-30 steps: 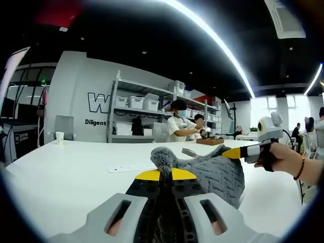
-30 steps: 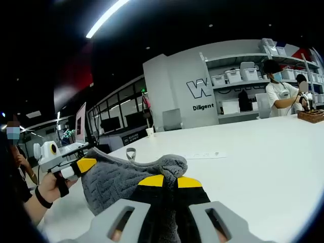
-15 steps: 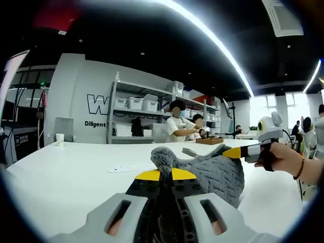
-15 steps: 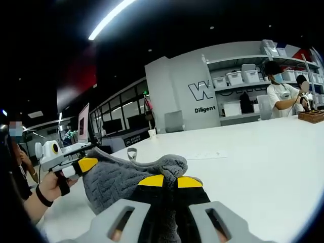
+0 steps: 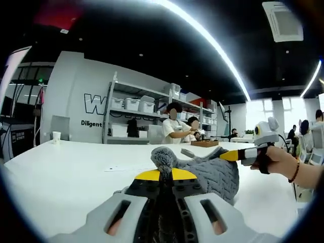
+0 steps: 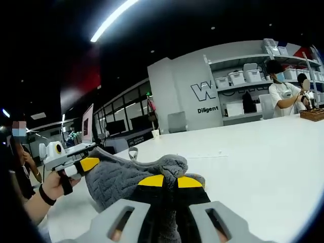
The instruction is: Open the folded towel by lifting each exposed corner and separating the folded layers until the towel lies flat within the target outline without major curled edges
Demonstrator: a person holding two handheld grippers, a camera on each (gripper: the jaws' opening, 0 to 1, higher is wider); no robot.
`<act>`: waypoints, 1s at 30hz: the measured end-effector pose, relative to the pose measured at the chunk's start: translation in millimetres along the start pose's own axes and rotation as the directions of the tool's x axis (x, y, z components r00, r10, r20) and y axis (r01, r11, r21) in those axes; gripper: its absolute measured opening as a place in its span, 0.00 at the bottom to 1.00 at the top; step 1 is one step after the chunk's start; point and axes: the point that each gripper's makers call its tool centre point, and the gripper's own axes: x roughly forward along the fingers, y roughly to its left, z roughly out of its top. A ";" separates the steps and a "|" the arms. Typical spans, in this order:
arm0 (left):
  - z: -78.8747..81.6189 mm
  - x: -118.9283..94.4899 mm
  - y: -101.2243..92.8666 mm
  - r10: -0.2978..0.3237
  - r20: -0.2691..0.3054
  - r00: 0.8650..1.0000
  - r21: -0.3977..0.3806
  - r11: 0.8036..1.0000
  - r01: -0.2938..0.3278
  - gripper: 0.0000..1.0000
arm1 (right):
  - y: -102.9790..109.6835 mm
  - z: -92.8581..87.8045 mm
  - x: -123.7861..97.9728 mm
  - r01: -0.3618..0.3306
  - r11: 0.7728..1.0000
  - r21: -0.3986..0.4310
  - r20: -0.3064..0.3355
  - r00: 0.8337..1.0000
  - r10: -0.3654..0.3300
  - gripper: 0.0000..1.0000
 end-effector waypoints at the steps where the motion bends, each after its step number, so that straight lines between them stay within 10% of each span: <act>1: -0.1 -0.1 -0.6 -0.004 0.001 1.000 -0.003 1.000 0.004 0.02 | 0.2 0.1 -0.6 0.000 1.000 -0.005 0.002 1.000 0.000 0.00; 30: 4.8 -28.4 -27.6 -0.045 0.020 0.999 0.053 0.998 0.043 0.02 | 15.9 0.0 -25.6 -0.061 0.998 0.011 0.029 0.998 0.061 0.00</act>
